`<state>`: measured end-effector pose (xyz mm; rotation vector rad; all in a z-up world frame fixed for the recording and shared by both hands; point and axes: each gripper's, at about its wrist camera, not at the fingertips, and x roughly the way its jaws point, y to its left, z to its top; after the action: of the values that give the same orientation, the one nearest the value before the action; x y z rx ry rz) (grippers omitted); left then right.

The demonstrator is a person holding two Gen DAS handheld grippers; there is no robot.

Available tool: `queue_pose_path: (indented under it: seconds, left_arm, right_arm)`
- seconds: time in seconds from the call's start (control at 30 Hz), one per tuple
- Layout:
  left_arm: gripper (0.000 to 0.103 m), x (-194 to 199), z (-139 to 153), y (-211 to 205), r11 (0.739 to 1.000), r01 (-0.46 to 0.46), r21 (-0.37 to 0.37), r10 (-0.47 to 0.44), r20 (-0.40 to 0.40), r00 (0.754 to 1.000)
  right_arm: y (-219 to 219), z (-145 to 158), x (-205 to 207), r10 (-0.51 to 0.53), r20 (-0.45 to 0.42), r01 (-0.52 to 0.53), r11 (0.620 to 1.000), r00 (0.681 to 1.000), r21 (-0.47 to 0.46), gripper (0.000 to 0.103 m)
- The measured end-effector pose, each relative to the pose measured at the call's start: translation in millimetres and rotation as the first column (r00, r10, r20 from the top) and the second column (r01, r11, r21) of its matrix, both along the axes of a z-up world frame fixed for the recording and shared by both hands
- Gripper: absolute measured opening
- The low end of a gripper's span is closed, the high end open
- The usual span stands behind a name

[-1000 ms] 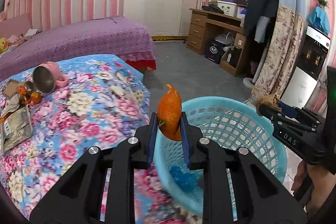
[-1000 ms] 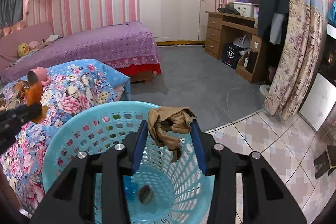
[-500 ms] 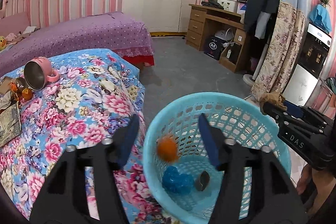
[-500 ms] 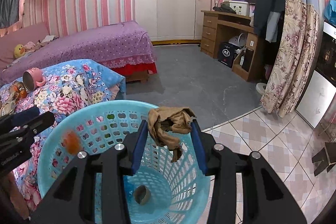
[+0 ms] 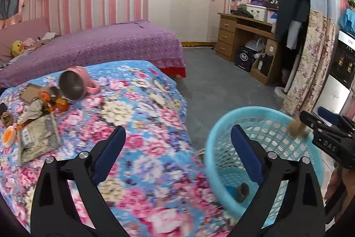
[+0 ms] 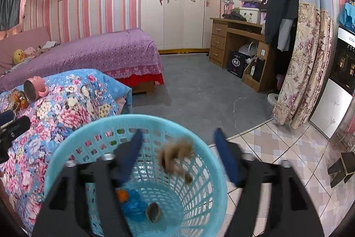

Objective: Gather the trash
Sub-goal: 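Move both grippers back over the bed toward the cream bowl and snack wrapper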

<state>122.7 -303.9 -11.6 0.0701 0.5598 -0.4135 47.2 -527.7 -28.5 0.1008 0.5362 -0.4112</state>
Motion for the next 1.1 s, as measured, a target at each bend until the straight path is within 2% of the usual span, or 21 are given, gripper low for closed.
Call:
queue_pose_path:
  seconds: [0.17,0.37,0.6,0.8,0.93,1.1]
  left_arm:
    - [0.096,5.5,6.1,33.7,0.999,-0.04,-0.013,0.04,-0.002,0.999]
    - [0.097,10.4,14.8,73.5,0.996,-0.092,0.001,0.092,0.021,0.996]
    - [0.098,23.8,28.9,143.9,0.985,-0.174,0.003,0.174,0.033,0.984]
    - [0.098,46.5,25.2,208.9,0.962,-0.27,0.037,0.269,0.018,0.963]
    - [0.098,57.8,18.2,252.1,0.935,-0.348,0.074,0.347,0.029,0.937]
    - [0.098,68.6,7.3,298.8,0.916,-0.397,0.058,0.398,-0.003,0.917]
  right_arm:
    - [12.3,4.1,4.0,0.001,-0.006,-0.001,1.0,1.0,-0.015,0.089]
    - [35.1,16.8,13.7,-0.009,0.02,0.01,1.0,1.0,-0.026,0.098]
    - [71.6,30.5,39.3,0.034,0.066,-0.037,0.999,0.997,0.04,0.098]
    - [130.3,28.3,75.9,0.13,0.04,-0.131,0.991,0.991,0.014,0.098]
    - [162.3,24.2,96.6,0.188,0.026,-0.189,0.982,0.982,0.018,0.098]
    - [199.9,13.7,116.7,0.251,-0.017,-0.251,0.968,0.968,-0.002,0.098]
